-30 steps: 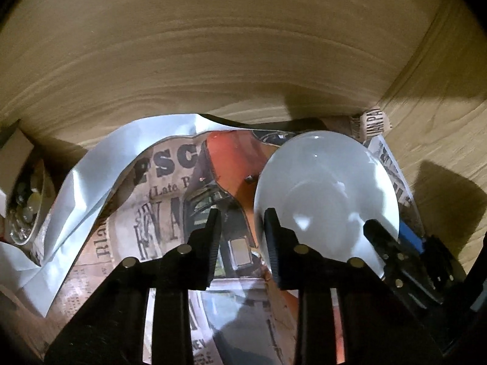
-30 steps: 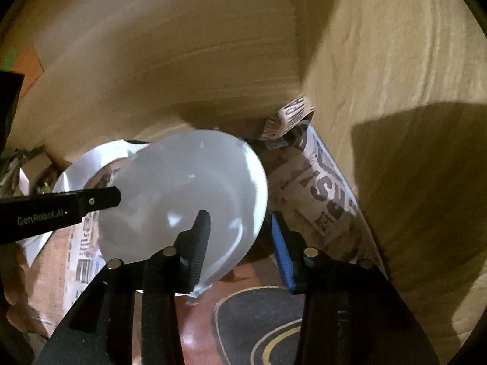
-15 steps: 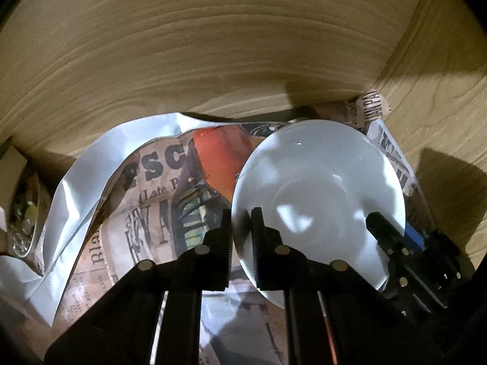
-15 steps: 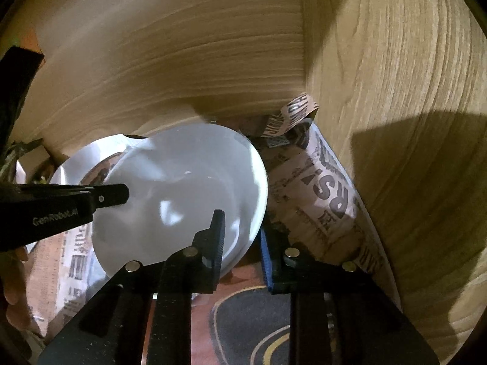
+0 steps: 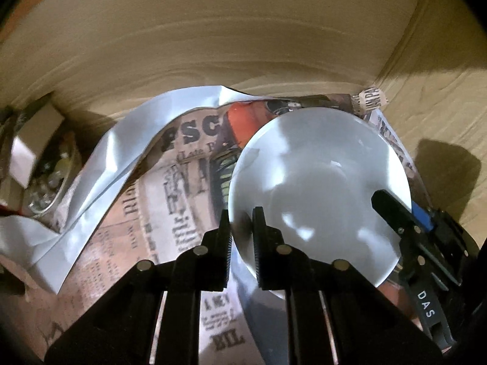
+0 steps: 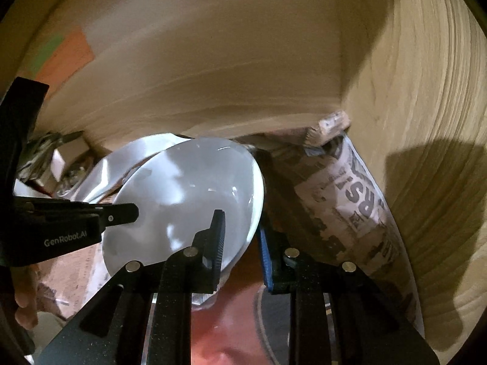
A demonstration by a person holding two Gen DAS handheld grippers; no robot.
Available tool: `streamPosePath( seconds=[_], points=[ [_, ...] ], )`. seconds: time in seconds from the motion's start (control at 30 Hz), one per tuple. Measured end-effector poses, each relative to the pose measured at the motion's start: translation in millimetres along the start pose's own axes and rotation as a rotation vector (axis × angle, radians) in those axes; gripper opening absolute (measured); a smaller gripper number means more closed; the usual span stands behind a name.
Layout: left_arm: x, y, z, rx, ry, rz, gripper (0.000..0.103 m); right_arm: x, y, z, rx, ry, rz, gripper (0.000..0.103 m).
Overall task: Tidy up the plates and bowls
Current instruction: 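Lift the small white bowl with the left gripper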
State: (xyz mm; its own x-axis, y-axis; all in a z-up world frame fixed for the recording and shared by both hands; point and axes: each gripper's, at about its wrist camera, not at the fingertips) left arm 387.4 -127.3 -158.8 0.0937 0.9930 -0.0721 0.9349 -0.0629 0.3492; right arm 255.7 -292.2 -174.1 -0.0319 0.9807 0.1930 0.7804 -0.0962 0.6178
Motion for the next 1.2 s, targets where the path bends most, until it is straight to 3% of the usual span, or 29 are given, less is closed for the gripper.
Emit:
streamPosePath(
  seconds=[0.37, 0.73, 1.2],
  points=[
    [24.2, -40.7, -51.3, -0.095, -0.031, -0.041, 0.012, 36.5, -7.1, -39.5, -0.101, 0.049, -0.064, 0.019],
    [57.0, -90.8, -93.6, -0.194, -0.014, -0.046, 0.012, 76.3, -22.5, -62.6, -0.139, 0.076, -0.139, 0.019],
    [104.0, -158.1, -137.8, -0.263, -0.017, -0.079, 0.012, 131.6, -49.7, -89.3, -0.162, 0.140, -0.170, 0.019]
  ],
)
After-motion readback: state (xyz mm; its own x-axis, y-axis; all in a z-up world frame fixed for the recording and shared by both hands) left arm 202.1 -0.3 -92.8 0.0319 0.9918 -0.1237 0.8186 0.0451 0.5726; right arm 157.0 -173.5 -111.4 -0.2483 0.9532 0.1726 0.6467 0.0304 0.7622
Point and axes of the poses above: each gripper's, at about its wrist camera, not at the fingertips, and z roughly the way its jaws point, x to its left, y to its top, and after that the axes turned 7 degrees about x, right-handed
